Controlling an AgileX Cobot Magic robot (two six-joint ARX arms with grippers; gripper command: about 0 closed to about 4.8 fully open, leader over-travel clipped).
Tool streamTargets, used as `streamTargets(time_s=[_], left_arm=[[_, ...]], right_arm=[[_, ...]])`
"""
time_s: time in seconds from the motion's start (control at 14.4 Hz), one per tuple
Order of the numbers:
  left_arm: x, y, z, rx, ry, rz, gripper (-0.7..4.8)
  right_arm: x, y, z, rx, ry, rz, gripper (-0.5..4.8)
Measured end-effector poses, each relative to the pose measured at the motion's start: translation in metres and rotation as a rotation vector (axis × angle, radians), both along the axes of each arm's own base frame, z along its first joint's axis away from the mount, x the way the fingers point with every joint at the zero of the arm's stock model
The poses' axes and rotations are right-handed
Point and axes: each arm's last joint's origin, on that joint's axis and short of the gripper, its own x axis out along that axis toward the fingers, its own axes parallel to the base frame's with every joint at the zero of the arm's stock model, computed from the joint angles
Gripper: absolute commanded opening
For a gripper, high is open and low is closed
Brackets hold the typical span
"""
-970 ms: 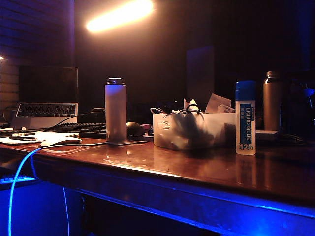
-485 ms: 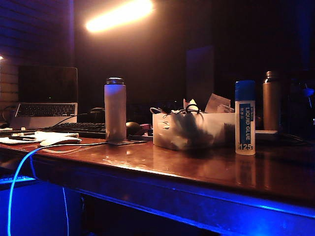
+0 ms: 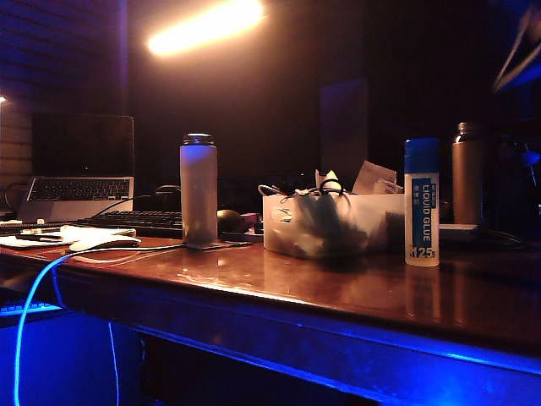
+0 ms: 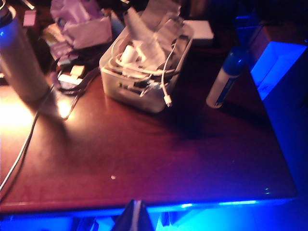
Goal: Pick up the liquid glue and place it into the translucent box.
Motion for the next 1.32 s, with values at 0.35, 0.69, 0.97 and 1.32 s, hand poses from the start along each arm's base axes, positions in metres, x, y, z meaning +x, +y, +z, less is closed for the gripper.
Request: streamTargets(time_s=[0.35,0.69,0.97,1.32], left_arm=[[0.002,-0.001,0.003,-0.016,-0.035,-0.003,-0.05],[0.002,-0.002,0.005,-0.034,-0.048,-0.026,-0.05],[0.002,-0.002,0.005,-0.035,-0.05,-0.027,-0.05],[0.002,-0.002,0.006,-0.038,-0.061,-0.027,-0.05]], right_arm=[[0.025,0.036,-0.033,-0.083,0.061,0.225,4.79],[0.044,0.047,-0.042,-0.118,-0.016,0.21,4.79],[0.054,0.048,-0.053,-0.129,-0.014,0.189,4.79],[0.063,0.048,-0.06,-0.14,-0.025,0.165,4.58]])
